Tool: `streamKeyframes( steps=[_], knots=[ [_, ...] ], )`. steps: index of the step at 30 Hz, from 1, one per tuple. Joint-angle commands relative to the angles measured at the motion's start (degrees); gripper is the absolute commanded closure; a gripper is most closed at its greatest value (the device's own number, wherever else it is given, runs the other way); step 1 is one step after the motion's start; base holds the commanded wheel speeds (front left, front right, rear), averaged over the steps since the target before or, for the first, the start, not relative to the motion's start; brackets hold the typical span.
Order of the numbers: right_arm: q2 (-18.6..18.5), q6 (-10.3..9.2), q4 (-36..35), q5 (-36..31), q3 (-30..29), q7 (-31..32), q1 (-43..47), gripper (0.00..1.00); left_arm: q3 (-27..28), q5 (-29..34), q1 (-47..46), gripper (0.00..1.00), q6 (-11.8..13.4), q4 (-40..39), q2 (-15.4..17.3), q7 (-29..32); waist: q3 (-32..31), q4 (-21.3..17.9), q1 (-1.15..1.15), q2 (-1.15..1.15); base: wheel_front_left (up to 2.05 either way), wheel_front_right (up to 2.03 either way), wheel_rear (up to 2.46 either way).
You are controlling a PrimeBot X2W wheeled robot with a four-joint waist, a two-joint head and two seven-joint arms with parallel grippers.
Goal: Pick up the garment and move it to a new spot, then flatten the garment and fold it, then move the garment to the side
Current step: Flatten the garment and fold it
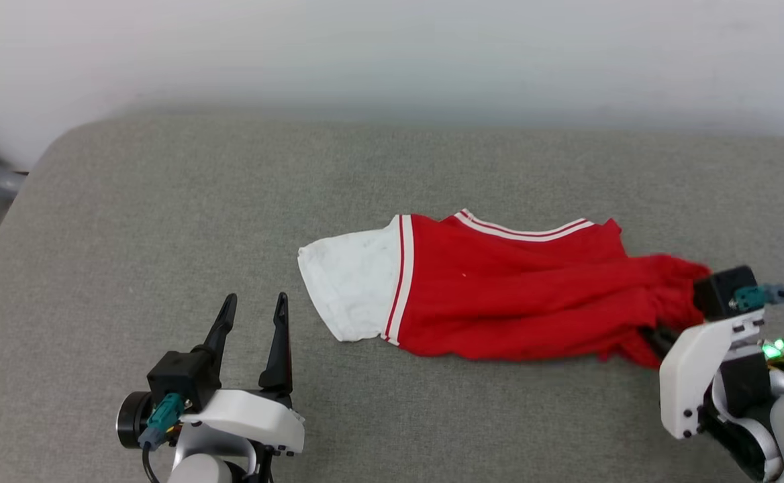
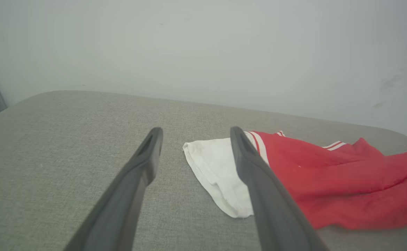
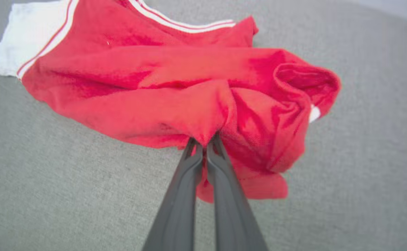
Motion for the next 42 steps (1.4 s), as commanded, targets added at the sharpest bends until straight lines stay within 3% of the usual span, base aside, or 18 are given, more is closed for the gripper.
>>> streamKeyframes(
  steps=[1,7,14,22,31,32,33,34,35,42],
  knots=[
    [-0.02,-0.02,-2.66,-0.88,-0.10,-0.38,-0.23,1.00,0.18,0.31,0.84,0.00,-0.28,0.12,-0.04,-0.14,-1.49,-0.87,0.00,0.00,0.00,0.00,0.00],
    [0.43,-0.02,-14.70,-4.14,2.47,-1.15,0.43,1.00,-0.38,0.45,1.55,0.00,-0.44,0.34,-0.04,-0.14,-3.54,-1.61,0.00,0.00,0.00,0.00,0.00],
    [1.98,-0.02,-21.52,-2.51,14.66,-0.36,4.19,1.00,-0.69,0.54,2.43,0.00,-0.80,0.60,-0.04,-0.14,-4.67,-1.78,0.00,0.00,0.00,0.00,0.00],
    [4.28,-0.02,-15.49,2.97,24.26,-1.27,9.35,1.00,-1.50,0.40,1.48,0.00,-1.02,0.74,-0.04,-0.14,-3.65,-0.88,0.00,0.00,0.00,0.00,0.00],
    [8.41,-0.02,-1.50,5.62,28.24,-6.49,11.08,1.00,-1.49,0.14,0.69,0.00,-1.09,0.91,-0.05,-0.14,-2.12,0.24,0.00,0.00,0.00,0.00,0.00],
    [8.78,-0.02,-0.63,5.49,28.28,-7.65,10.83,0.78,-1.42,0.18,0.68,0.00,-1.08,0.94,-0.05,-0.14,-2.11,0.32,0.00,0.00,0.00,0.00,0.00],
    [9.28,-0.02,-0.14,5.40,27.96,-9.19,10.65,0.44,-1.33,0.23,0.72,0.00,-1.09,1.01,-0.02,-0.14,-2.16,0.39,0.00,0.00,0.00,0.00,0.00],
    [9.28,-0.02,-0.14,5.40,27.96,-9.19,10.65,0.44,-1.33,0.23,0.72,0.00,-1.09,1.01,-0.02,-0.14,-2.16,0.39,0.00,0.00,0.00,0.00,0.00],
    [9.75,-0.02,-0.01,5.19,27.27,-10.96,10.52,0.00,-1.26,0.30,0.78,0.00,-1.14,1.07,-0.03,-0.14,-2.29,0.45,0.00,0.00,0.00,0.00,0.00],
    [11.72,-0.02,-4.13,3.04,23.45,-24.46,11.33,0.00,-1.00,0.64,1.49,0.00,-1.10,1.08,-0.04,-0.14,-3.19,0.47,0.00,0.00,0.00,0.00,0.00]
  ],
)
